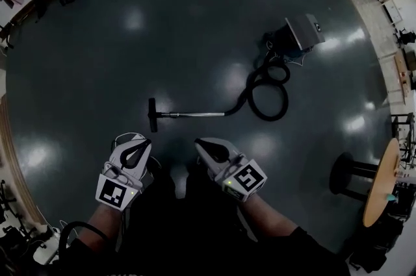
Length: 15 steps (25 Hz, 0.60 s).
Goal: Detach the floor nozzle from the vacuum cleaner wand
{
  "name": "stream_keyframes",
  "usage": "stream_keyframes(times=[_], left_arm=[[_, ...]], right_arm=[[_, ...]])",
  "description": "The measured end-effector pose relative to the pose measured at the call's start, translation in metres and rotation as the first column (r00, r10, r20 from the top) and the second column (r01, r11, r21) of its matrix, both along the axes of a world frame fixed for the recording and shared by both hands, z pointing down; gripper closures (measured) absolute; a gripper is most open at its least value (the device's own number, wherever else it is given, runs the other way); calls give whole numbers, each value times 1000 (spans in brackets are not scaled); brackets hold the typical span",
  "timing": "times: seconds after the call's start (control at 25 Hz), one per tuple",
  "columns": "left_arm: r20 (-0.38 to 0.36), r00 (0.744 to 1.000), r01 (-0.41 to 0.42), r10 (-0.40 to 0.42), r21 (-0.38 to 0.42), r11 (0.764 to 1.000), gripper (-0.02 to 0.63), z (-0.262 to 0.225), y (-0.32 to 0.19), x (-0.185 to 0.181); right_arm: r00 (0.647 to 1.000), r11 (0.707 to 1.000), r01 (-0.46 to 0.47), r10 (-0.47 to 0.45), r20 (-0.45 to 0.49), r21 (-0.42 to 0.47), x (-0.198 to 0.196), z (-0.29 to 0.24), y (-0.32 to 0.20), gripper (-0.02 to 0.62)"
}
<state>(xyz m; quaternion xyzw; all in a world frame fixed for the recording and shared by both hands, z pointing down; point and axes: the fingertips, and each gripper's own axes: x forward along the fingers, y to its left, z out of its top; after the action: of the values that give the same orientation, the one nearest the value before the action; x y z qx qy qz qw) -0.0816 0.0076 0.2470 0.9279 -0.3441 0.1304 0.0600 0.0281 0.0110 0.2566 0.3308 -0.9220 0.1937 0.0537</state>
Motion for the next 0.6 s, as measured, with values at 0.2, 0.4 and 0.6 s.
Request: stream_keyframes(times=[0.2,0.4,0.6], left_arm=[[26,999,46,-45,-31,998,603,62,-31,8],[92,996,15,-13,-17,1000,603,124,-50,6],[8,991,137,-137,-117,984,591,194,-64,-3]], right_arm=[[999,999,32,-32,-22,-20,-2,63,-40,594],[996,997,41,-46,-72,-63,-10,133,-62,594],[987,994,72,-83,-138,-82,-16,204,-75,594]])
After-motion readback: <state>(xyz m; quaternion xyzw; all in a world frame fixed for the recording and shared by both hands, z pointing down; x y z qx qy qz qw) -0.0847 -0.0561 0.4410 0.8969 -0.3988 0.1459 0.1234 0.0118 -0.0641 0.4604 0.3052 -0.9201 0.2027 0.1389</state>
